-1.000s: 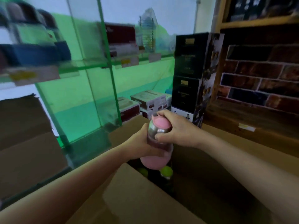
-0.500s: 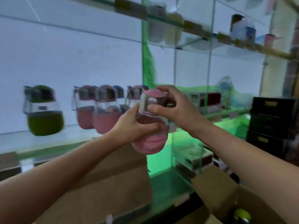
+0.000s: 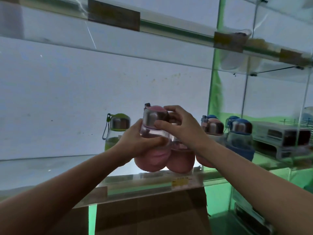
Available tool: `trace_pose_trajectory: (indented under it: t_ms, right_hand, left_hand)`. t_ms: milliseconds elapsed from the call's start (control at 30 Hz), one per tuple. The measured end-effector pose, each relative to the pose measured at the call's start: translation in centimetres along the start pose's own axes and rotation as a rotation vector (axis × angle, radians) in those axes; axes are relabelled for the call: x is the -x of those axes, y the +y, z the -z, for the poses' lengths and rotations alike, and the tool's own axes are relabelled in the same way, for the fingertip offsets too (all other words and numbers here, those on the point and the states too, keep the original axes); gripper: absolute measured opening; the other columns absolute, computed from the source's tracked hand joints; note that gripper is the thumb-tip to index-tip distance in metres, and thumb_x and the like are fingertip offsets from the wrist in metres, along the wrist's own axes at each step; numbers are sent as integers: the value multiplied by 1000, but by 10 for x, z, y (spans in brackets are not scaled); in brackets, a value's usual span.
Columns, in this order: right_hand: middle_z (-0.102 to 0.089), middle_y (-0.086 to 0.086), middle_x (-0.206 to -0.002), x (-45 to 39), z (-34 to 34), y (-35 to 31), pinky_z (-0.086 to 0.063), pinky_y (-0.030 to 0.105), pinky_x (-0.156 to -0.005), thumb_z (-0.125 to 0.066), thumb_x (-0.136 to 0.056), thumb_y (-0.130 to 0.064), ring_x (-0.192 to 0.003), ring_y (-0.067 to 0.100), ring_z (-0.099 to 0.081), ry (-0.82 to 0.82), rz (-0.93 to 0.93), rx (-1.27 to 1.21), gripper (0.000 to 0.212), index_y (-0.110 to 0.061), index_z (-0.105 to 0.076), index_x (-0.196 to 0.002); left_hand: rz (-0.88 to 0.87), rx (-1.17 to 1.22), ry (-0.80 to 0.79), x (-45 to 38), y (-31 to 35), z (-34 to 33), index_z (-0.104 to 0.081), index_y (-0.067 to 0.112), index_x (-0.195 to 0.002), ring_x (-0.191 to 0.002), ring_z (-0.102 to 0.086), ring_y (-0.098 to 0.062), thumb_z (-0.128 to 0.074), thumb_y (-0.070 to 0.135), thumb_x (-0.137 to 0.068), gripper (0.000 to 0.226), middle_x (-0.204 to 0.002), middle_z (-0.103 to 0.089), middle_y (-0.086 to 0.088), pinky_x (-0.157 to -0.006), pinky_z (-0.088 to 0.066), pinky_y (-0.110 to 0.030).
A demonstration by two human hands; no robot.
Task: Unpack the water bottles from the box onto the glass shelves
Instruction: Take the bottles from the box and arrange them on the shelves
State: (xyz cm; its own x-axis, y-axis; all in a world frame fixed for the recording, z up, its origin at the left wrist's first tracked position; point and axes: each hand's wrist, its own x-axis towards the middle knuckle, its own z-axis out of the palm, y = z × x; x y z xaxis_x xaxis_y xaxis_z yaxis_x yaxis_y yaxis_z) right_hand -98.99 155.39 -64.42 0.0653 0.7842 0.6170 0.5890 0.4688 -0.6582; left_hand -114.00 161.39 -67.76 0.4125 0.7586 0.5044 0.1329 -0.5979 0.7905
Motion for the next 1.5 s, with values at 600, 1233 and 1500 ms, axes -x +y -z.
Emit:
trace_pose_trajectory:
  t_ms: [600, 1233, 1500]
  right_hand:
    - [-54, 0, -134, 3, -24, 17, -38, 24, -94, -65, -85, -30, -122, 16, -52, -163, -22, 172, 60, -23, -38, -138]
    - [-55, 0, -132, 56, 78, 28, -48, 39, -97, -61, -87, -31, -113, 12, -56, 57, -104, 97, 66, -27, -28, -144]
    - [-62, -7, -110, 121, 165, 67, -53, 39, -90, -61, -88, -25, -95, 8, -61, 142, -191, 183, 47, -32, -45, -131]
  left_hand:
    - [-49, -304, 148, 7, -31, 3, -16, 18, -142, -130, -36, -15, -74, 59, -51, 115, -141, -32, -1, -100, -31, -25]
    - [-461, -437, 267, 16, 44, -88, -26, 16, -141, -140, 0, -2, -78, 26, -70, 88, -152, -22, 1, -110, -7, -21]
    - [-418, -463, 59, 25, 59, -209, -31, 18, -137, -127, -24, -18, -71, 46, -63, 89, -130, -33, -3, -108, -23, -31]
